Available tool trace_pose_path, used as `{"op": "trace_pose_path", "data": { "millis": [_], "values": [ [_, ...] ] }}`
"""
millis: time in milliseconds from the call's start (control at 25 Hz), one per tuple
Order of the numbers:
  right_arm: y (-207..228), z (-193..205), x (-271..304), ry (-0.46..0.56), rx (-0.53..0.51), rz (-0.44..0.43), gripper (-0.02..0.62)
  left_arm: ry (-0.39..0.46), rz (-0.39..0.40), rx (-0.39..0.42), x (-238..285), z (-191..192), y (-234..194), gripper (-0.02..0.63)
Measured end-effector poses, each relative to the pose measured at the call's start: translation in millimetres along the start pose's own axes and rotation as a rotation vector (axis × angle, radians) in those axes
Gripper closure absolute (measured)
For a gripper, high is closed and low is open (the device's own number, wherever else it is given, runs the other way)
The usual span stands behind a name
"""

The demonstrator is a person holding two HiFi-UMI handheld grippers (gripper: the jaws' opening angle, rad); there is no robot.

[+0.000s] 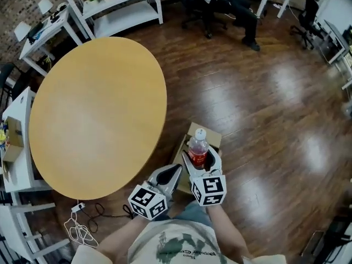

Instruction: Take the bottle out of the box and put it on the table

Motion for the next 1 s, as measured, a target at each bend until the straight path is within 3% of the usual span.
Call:
{"op": "trace_pose_path", "data": {
  "millis": [160,400,640,1000],
  "values": [
    [-32.9,-33.2,5.4,0.06,-0.049,-0.118,0.298,0.088,-0.088,0.002,-34.7,-28.6,-6.9,0.606],
    [-94.5,-50.3,27.4,0.126,-0.085,-0.237,0.296,0.245,-0.221,-0.018,-86.4,-56.0,-35.5,0.606],
    [-173.1,-48.7,74.7,0.151,-0.134,-0.322,0.296,0.303,-0.269,-0.02,-139.0,-74.1,-81.7,0.606],
    [-285.0,-22.1,151.8,0.13,-0.158,-0.373,0.296,0.345,-0.344,-0.074,-216.9,-101.6,-168.1,0.606]
  ]
}}
Point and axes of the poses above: the fingertips, and each gripper's own axes: x forward along the fingers, y to its right, z out of its underside, the point moved 8 cm from there along -x, backward along the fingers, and after that the axes turned 7 degrees about y, right-handed, at the moved point
